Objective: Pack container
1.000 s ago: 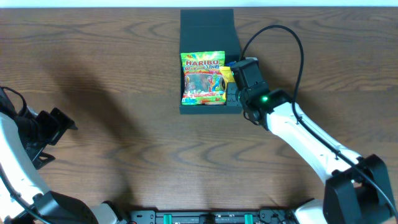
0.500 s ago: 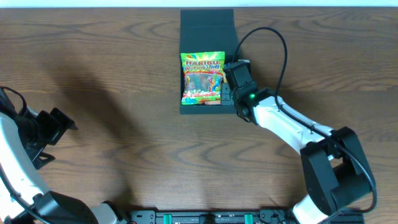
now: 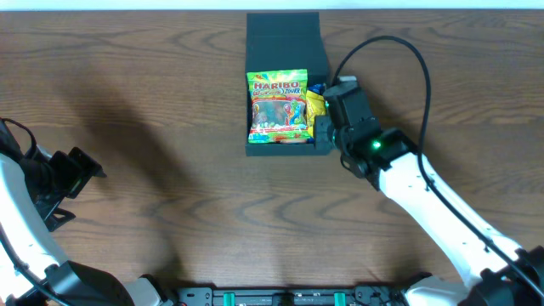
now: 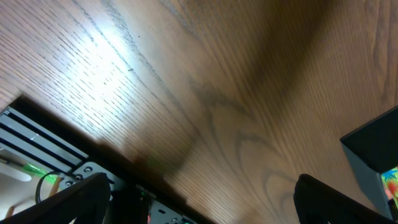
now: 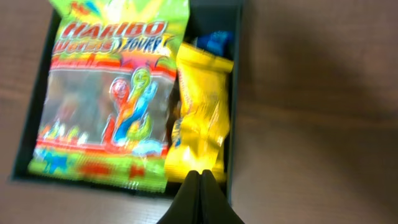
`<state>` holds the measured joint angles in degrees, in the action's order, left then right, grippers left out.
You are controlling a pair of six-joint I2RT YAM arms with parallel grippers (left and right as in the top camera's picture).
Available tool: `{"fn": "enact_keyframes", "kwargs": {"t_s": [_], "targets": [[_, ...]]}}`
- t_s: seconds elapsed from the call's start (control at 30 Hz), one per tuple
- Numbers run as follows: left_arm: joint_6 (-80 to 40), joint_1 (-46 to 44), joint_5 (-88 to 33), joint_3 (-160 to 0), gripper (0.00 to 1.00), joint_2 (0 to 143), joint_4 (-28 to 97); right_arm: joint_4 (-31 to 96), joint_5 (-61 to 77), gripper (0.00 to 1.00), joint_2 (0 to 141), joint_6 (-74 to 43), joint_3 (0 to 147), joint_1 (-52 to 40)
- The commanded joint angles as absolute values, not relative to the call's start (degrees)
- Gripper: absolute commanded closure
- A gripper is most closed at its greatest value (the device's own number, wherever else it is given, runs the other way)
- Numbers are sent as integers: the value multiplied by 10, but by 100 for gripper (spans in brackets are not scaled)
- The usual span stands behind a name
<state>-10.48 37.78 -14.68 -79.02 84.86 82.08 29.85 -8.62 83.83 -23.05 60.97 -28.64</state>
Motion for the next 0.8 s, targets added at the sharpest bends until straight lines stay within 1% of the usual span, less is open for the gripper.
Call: {"fn": "enact_keyframes", "kwargs": {"t_s": [0.0,0.1,0.13,0.17,0.3,0.37,0.7,0.77], "targets": [[-105,380,-144,-797,5,847,823,299,-40,98,854,-253,600,-302],[-105,380,-144,-797,5,847,822,292,10,98,878,-256,595,-304],[-105,380,-144,-797,5,847,823,296,11,94,886,-265,595,-304],[-105,380,-144,-797,5,847,822,306,10,92,898,-293,595,-304],[-105,380,-144,-797,5,847,823,322,5,98,913,-396,595,-303],[-105,380,-144,-797,5,847,823,314,-11,98,913,-420,595,-304],[-105,380,-144,-797,5,847,823,260,-10,95,941,-365,595,-309],[-105,380,-144,-797,5,847,823,249,-5,96,957,-348,595,-309]]}}
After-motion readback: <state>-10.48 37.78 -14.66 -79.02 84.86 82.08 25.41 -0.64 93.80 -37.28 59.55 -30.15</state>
